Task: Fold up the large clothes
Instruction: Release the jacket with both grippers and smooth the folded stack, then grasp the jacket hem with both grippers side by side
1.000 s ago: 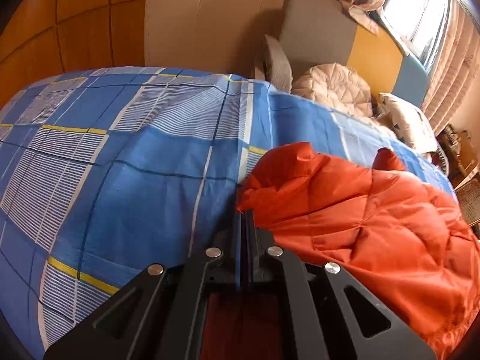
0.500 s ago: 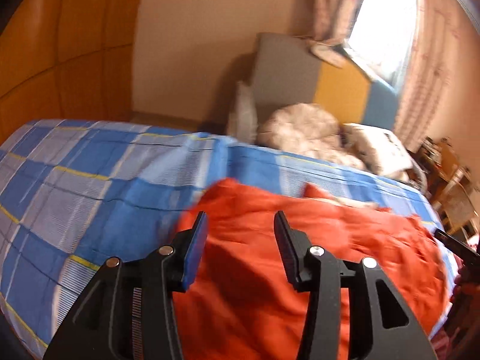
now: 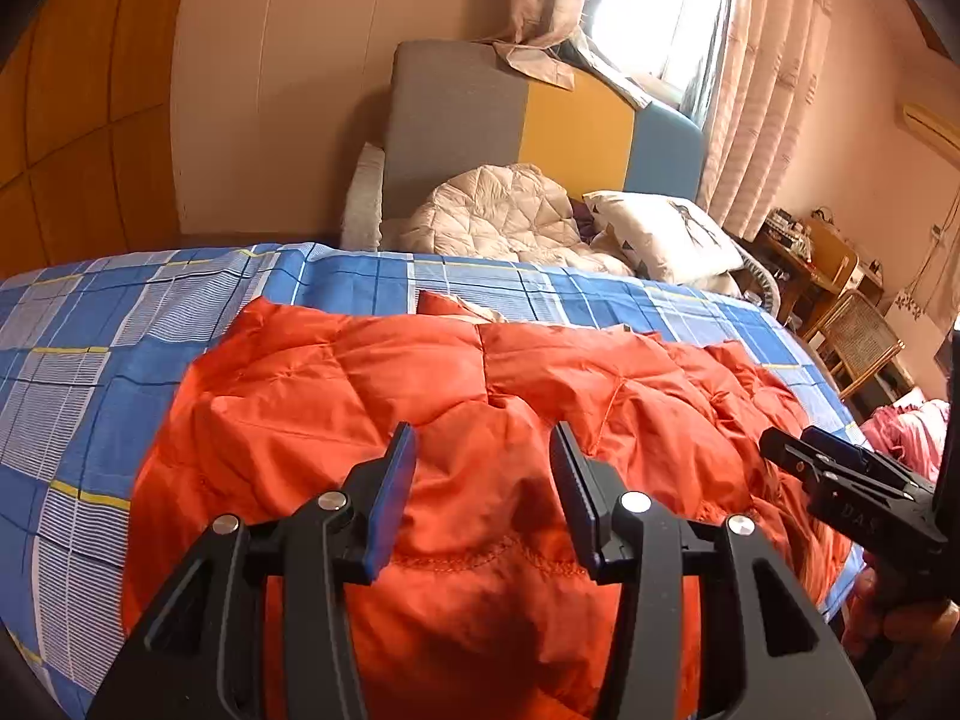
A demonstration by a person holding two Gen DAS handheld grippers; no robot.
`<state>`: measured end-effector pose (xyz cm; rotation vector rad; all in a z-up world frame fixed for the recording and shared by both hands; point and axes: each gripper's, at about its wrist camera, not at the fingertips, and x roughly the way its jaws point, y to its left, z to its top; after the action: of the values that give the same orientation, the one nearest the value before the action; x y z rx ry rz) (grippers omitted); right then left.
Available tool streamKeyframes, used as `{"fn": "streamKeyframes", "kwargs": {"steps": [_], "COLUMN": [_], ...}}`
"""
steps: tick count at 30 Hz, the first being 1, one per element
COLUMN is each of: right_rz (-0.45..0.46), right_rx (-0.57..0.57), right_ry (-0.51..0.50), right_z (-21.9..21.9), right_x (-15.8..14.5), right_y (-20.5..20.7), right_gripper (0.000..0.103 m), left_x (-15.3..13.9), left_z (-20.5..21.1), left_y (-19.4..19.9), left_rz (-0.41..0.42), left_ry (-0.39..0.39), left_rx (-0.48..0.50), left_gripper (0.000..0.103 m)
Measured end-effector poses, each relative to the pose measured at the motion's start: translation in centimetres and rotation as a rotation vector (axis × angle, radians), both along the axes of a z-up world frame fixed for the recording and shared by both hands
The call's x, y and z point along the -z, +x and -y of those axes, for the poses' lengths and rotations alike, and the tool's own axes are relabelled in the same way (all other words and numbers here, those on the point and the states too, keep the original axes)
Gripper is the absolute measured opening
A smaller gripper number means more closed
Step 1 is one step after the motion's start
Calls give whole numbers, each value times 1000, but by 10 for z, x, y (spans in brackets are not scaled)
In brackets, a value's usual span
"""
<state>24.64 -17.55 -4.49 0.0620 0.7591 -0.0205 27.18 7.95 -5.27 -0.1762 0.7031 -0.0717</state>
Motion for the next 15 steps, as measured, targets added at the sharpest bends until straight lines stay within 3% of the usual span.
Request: {"fn": "streamKeyframes", "kwargs": {"steps": [15], "right_rz": [-83], "right_rx": [11], "right_ry": [-88], "right_z": [-8], "right_x": [50], "right_y": [30], "right_gripper": [63], "left_x": [57], "left_z": [10], "left_y": [61], "left_rz": [-135], "left_ry": [14], "left_rx": [16], "left_gripper": [46]}}
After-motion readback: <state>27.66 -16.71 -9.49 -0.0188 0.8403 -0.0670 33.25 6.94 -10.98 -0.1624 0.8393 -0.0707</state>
